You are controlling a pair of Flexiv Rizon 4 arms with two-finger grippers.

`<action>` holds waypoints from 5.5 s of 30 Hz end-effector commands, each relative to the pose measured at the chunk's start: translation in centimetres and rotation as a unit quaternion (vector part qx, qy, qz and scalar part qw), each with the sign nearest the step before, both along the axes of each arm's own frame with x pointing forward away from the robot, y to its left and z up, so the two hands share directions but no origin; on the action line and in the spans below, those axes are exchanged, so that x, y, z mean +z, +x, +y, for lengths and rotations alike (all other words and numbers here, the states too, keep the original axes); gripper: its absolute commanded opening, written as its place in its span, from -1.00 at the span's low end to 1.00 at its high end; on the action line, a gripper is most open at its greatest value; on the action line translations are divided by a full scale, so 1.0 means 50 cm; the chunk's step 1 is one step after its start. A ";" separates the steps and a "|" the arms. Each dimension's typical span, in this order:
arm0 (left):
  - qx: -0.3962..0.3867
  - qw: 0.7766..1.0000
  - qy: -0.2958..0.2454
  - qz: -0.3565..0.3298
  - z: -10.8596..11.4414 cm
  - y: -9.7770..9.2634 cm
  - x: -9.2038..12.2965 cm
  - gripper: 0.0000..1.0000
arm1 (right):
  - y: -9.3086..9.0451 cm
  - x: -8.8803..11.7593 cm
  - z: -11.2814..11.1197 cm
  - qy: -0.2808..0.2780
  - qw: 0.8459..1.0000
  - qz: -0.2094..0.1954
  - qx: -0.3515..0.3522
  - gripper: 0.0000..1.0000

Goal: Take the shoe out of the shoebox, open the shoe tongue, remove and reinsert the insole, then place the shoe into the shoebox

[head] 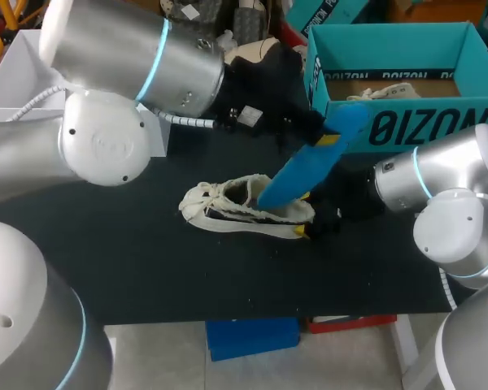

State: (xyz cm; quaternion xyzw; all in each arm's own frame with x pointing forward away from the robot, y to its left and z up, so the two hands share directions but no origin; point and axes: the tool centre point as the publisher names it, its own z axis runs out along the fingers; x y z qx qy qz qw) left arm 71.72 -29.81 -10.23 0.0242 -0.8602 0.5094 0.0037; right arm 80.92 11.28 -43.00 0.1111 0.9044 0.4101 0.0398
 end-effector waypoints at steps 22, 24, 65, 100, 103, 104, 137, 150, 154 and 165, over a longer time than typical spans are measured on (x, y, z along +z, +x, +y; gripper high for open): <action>-0.029 0.972 -0.164 0.166 0.118 -0.022 0.106 -1.00 | 0.000 -0.004 0.003 -0.001 1.000 0.000 -0.001 -1.00; -0.033 0.964 -0.188 0.185 0.124 -0.022 0.132 -1.00 | 0.000 -0.004 0.003 -0.001 1.000 0.000 -0.001 -1.00; -0.086 0.945 -0.265 0.172 0.110 -0.155 0.447 -1.00 | 0.000 -0.004 0.003 -0.001 1.000 0.000 -0.001 -1.00; -0.086 0.945 -0.265 0.172 0.110 -0.155 0.447 -1.00 | -0.006 0.066 -0.058 -0.392 0.916 0.074 -0.043 1.00; -0.086 0.945 -0.265 0.172 0.110 -0.155 0.447 -1.00 | 0.002 0.068 -0.047 -0.407 0.910 0.074 -0.034 1.00; -0.086 0.945 -0.265 0.172 0.110 -0.155 0.447 -1.00 | 0.005 0.068 -0.043 -0.411 0.908 0.074 -0.030 1.00; -0.086 0.945 -0.265 0.172 0.110 -0.155 0.447 -1.00 | 0.010 0.067 -0.021 -0.380 0.923 0.063 0.007 1.00; -0.086 0.945 -0.265 0.172 0.110 -0.155 0.447 -1.00 | -0.004 0.073 -0.035 -0.178 0.984 0.023 0.008 1.00; -0.086 0.945 -0.265 0.172 0.110 -0.155 0.447 -1.00 | -0.004 0.077 -0.032 -0.128 0.992 0.010 0.013 1.00; -0.086 0.945 -0.265 0.172 0.110 -0.155 0.447 -1.00 | -0.003 0.061 -0.026 -0.079 0.997 -0.002 0.011 1.00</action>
